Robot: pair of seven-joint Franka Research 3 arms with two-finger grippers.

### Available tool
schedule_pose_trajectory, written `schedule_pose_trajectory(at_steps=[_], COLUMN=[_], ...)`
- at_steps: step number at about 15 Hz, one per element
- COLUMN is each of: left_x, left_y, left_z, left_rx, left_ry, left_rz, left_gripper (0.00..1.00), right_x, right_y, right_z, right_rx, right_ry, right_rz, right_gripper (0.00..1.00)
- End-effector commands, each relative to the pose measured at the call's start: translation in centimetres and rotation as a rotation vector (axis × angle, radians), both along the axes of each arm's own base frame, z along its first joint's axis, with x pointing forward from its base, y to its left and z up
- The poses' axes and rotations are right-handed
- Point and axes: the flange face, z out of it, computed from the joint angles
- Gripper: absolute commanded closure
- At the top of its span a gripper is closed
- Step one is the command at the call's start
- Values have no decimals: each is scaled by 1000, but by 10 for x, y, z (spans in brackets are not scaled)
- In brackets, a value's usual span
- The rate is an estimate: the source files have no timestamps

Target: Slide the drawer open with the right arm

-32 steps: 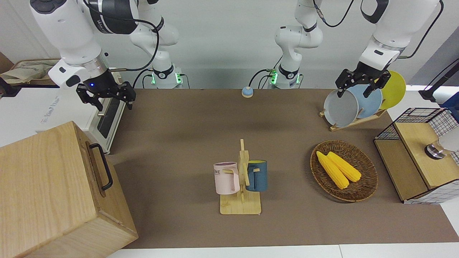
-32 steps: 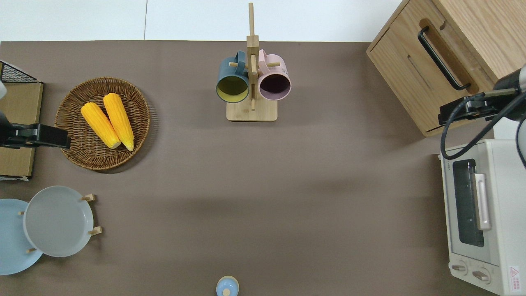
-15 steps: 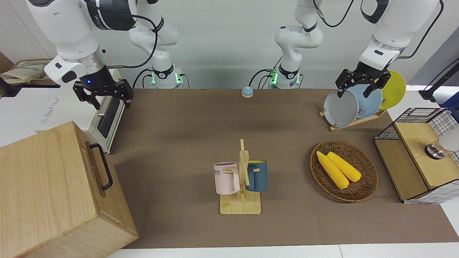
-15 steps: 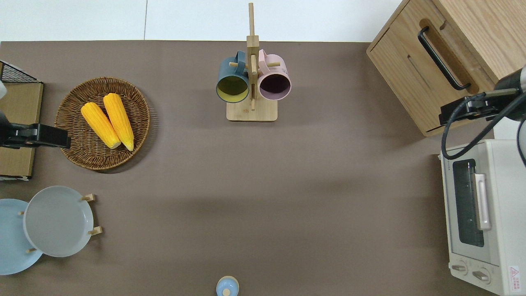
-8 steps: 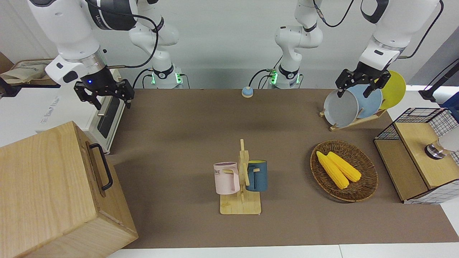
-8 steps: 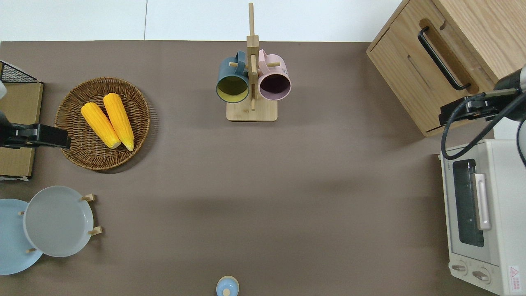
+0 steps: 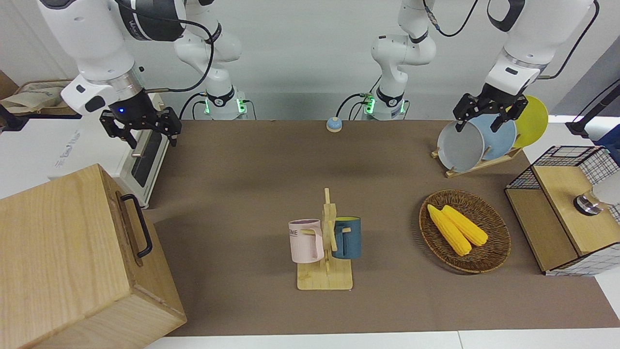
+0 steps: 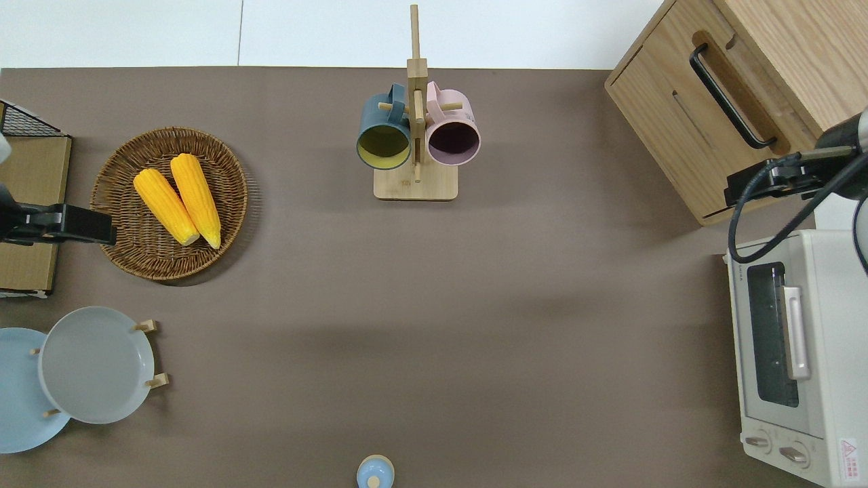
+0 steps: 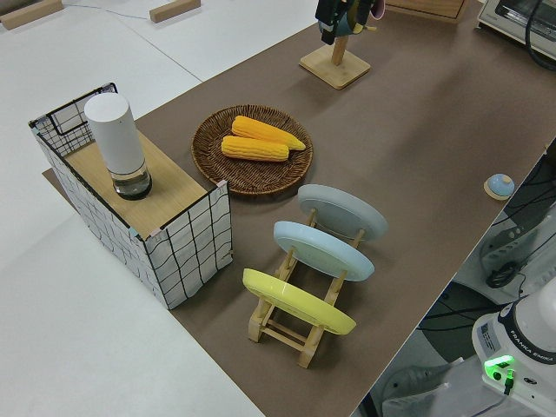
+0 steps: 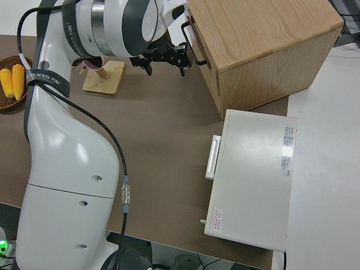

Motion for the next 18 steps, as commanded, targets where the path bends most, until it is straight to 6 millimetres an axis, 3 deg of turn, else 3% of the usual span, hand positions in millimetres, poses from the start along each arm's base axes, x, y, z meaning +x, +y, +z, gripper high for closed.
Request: schedule_pose_trajectory(at_steps=[1, 6, 12, 18], left_x=[4, 4, 4, 4], left_y=[0, 0, 0, 0], left_z=[2, 2, 2, 2], left_rx=[16, 16, 16, 16], left_ry=[-8, -8, -8, -8], left_rz=[-8, -8, -8, -8], left_gripper=[5, 2, 5, 2], right_x=[-3, -3, -4, -7], right_y=[-1, 1, 47, 115], right_z=[4, 5, 7, 4], right_rx=[-6, -93, -277, -518], right_ry=[0, 1, -14, -83], right_rz=[18, 33, 100, 132], right_gripper=[21, 21, 21, 21])
